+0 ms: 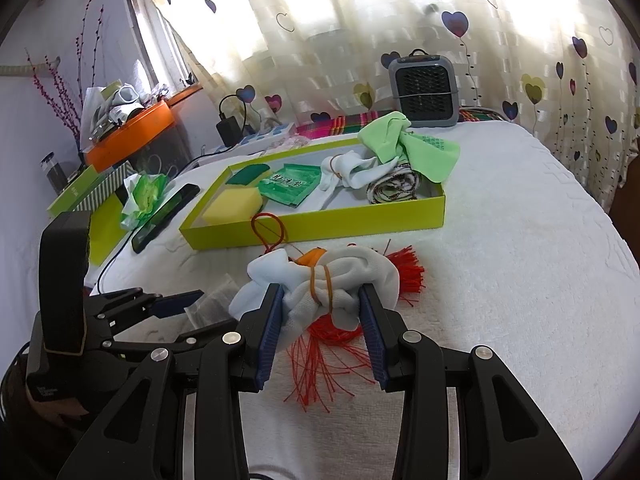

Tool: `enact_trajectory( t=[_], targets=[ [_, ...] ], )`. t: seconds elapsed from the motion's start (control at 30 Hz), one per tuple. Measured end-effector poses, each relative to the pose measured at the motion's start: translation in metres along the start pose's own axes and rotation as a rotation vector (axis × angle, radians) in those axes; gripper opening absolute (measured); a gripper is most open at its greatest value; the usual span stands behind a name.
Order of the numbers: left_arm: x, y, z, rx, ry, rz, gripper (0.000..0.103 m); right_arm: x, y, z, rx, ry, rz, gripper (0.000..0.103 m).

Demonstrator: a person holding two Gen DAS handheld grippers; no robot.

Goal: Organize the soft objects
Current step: 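Lift the white socks with the right gripper while the left gripper lifts the clear bag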

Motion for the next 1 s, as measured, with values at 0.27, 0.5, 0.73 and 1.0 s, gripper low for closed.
enact_trajectory(
  t=[0.27,0.5,0.73,1.0],
  targets=[
    [-0.002,0.000,-0.009,-0.014,-0.034,0.011,0.023,0.000,0.000,0.000,0.000,0.000,-0.001,0.040],
    [-0.003,-0.002,-0.014,-0.013,-0.068,0.024,0.015,0.000,0.000,0.001,-0.001,0.000,-0.001,0.040],
    [-0.008,-0.009,-0.017,-0.019,-0.083,0.051,0.015,-0.001,-0.001,0.001,-0.001,-0.002,0.004,0.040],
    [-0.015,-0.019,-0.020,-0.021,-0.098,0.075,0.015,-0.009,-0.006,-0.003,-0.004,-0.017,0.024,0.040]
  ],
)
Point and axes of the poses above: each gripper's, at about its wrist camera, not at the fingertips, and y roughly the way its jaws point, z to its right, x to its underside, the point moved 7 cm from there along y, roughly the way its jaws point, and after that the axes turned 10 degrees about z, right-handed, at the moved point
